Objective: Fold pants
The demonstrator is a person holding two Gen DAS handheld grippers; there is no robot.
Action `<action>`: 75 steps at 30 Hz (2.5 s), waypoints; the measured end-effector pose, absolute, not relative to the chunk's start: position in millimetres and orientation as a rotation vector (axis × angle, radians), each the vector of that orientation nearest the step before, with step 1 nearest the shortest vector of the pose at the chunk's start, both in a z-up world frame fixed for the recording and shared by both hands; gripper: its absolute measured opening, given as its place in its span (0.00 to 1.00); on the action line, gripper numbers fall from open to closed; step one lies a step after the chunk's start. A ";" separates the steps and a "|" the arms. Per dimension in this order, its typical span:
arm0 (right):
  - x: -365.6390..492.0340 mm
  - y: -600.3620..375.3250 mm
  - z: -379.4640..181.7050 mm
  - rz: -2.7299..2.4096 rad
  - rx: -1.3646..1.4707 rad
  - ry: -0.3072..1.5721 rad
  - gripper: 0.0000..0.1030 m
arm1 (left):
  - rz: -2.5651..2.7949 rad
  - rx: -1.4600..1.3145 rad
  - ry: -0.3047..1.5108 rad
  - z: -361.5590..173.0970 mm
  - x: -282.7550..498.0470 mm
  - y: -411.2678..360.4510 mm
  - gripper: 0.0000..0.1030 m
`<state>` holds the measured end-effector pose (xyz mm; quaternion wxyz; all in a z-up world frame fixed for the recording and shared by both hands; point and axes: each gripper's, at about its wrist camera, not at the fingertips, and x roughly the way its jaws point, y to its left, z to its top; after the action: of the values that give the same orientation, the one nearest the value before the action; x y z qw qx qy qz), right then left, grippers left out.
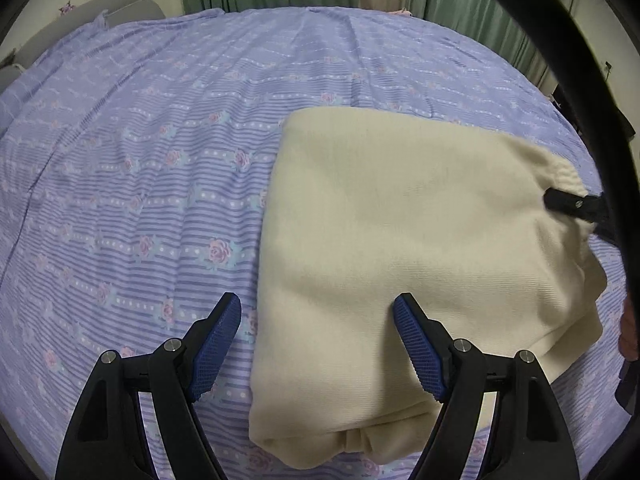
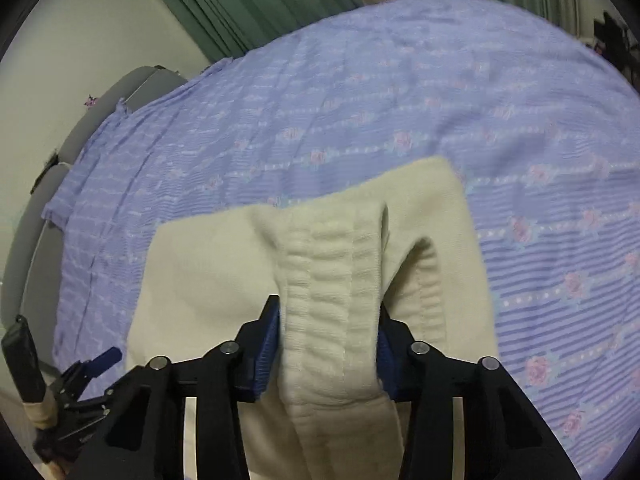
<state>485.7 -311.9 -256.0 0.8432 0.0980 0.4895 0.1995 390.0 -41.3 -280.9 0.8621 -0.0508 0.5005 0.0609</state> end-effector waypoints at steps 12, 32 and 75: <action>497.2 -348.3 -233.5 0.395 0.088 0.996 0.23 | 0.073 -0.040 0.998 -262.2 395.4 -64.8 0.76; 399.0 -415.5 -246.0 0.056 0.159 1.017 0.72 | 0.081 0.038 1.030 -268.3 378.6 -83.0 0.76; 436.6 -358.8 -295.7 0.247 0.362 1.104 0.46 | -0.001 -0.191 1.015 -269.1 419.2 -21.9 0.82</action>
<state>436.6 -358.8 -295.7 0.8288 0.1706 0.5200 0.1166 419.2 -21.9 -269.1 0.8695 -0.0915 0.4853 -0.0003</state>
